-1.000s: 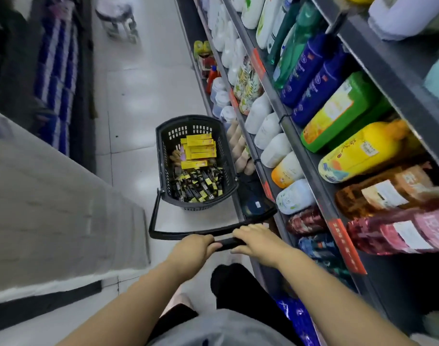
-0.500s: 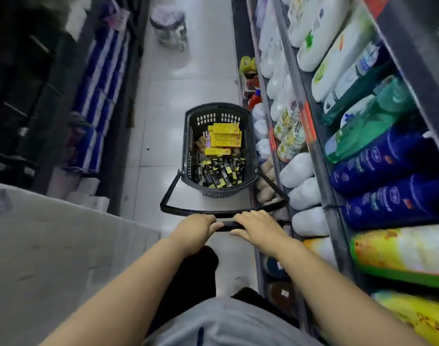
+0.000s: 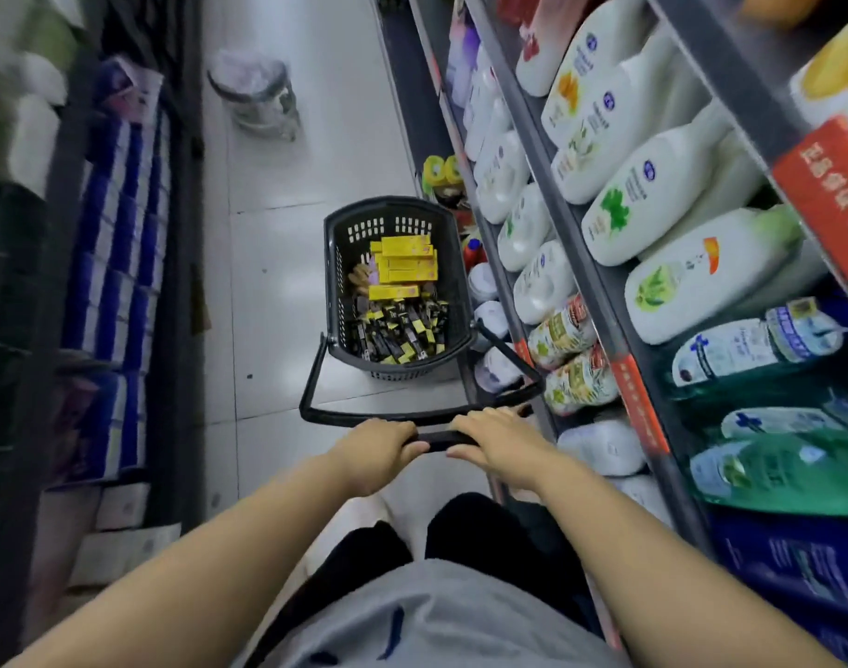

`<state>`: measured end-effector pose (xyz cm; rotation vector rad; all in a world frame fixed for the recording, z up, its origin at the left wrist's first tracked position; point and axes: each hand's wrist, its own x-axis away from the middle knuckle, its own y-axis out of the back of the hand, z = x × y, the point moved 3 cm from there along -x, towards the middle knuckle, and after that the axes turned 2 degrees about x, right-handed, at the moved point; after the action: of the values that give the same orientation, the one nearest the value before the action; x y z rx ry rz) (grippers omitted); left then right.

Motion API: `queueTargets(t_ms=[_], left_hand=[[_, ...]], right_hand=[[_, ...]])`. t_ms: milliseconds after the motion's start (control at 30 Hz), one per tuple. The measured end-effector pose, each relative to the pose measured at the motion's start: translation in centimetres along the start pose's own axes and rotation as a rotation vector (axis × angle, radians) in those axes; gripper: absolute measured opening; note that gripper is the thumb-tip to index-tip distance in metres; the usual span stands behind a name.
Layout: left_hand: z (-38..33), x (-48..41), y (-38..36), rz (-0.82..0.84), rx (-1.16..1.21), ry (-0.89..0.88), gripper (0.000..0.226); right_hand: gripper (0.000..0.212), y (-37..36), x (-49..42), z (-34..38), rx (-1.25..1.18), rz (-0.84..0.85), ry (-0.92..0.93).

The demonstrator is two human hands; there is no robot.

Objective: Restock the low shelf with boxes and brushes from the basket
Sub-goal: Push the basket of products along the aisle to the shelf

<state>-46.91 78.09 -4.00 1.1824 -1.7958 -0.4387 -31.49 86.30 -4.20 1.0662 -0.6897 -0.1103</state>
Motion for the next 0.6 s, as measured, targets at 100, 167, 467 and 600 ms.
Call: queueTargets(t_ms=[100, 167, 467, 600], left_hand=[[1.9, -2.5, 2.9, -0.032, -0.006, 0.01, 0.036], [3.1, -4.5, 4.7, -0.076, -0.03, 0.021, 0.036], [8.9, -17.2, 16.7, -0.077, -0.071, 0.067, 0.037], [10.2, -23.4, 23.1, -0.045, -0.047, 0.128, 0.035]], right_hand=[[0.035, 2.5, -3.8, -1.0, -0.033, -0.015, -0.011], [0.034, 3.9, -6.6, -2.0, -0.049, -0.031, -0.018], [0.034, 12.4, -21.4, -9.0, -0.028, -0.131, 0.023], [0.035, 17.9, -27.8, -12.4, -0.086, -0.061, 0.027]])
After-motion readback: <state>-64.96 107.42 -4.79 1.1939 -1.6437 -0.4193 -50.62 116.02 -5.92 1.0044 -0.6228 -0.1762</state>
